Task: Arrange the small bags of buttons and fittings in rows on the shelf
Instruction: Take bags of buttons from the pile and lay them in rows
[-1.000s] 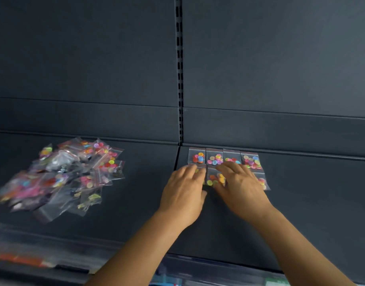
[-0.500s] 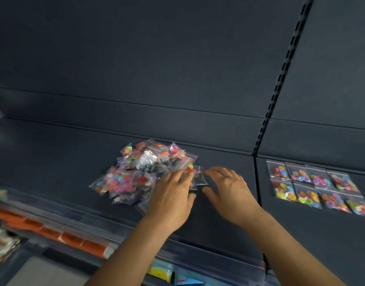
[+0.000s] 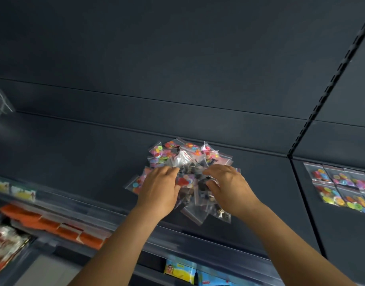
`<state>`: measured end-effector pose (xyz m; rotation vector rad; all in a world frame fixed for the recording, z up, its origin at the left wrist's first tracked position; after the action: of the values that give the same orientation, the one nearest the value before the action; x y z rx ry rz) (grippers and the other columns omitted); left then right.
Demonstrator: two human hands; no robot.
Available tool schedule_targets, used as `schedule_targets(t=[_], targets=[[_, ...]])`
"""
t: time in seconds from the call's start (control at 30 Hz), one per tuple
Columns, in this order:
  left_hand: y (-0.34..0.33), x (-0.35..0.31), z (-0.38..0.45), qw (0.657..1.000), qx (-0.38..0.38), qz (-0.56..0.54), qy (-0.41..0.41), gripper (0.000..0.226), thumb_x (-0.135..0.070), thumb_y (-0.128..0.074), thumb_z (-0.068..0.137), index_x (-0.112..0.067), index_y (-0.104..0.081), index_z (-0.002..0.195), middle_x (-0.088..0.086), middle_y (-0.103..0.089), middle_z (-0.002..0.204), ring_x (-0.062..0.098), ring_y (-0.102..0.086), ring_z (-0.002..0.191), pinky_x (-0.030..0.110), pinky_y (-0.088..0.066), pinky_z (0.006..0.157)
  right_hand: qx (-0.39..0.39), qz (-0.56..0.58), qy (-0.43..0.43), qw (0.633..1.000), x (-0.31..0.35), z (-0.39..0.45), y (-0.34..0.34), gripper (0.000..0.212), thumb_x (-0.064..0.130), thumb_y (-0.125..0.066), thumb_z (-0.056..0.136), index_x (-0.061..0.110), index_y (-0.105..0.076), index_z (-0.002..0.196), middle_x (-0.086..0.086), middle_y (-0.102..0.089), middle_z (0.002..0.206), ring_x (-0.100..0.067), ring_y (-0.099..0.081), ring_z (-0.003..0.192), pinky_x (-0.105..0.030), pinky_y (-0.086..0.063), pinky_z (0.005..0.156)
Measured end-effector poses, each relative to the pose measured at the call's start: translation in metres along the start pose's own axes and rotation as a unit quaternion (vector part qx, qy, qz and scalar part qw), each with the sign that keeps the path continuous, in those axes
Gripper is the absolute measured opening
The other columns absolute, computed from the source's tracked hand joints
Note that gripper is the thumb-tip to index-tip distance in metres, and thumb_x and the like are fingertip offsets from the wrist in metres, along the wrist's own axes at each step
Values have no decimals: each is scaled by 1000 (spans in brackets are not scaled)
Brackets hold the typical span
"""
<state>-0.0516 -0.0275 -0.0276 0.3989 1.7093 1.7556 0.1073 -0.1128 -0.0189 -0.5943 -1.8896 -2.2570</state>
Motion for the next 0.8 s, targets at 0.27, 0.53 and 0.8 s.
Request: schedule_targets(t=[0.27,0.53,0.8], targets=[[-2,18,-8,996,-10,-67,53,66,-40,-60,89,-22,-31,146,-2,-39,147,19,-31,137,33,-25,113,64,-4,24,998,32,23,-20,34,29,-57,92,18,-56,124,-4,-61,120,-24,-51,115,-34,-39,105],[0,28,-9,992,-11,-28,119,71,-57,-51,88,-15,-35,144,2,-42,135,20,-34,124,33,-35,103,100,1,-28,995,37,38,-17,31,41,-53,91,16,-62,107,-5,-60,105,-18,-49,103,-34,-33,108],[0,35,-9,985,18,-51,167,82,-63,-58,80,-16,-37,143,6,-40,129,22,-35,124,35,-38,102,102,5,-36,994,38,39,-19,36,38,-60,88,21,-58,120,-4,-58,119,-19,-46,118,-34,-29,111]])
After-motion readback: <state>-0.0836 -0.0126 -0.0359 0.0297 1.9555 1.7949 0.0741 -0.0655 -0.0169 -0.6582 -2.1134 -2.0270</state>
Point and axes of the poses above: each hand's wrist, its own z-axis towards the middle knuckle, its own y-axis out of the back of the hand, x = y × z, the point moved 1 cm from there along z, towards the middle knuckle
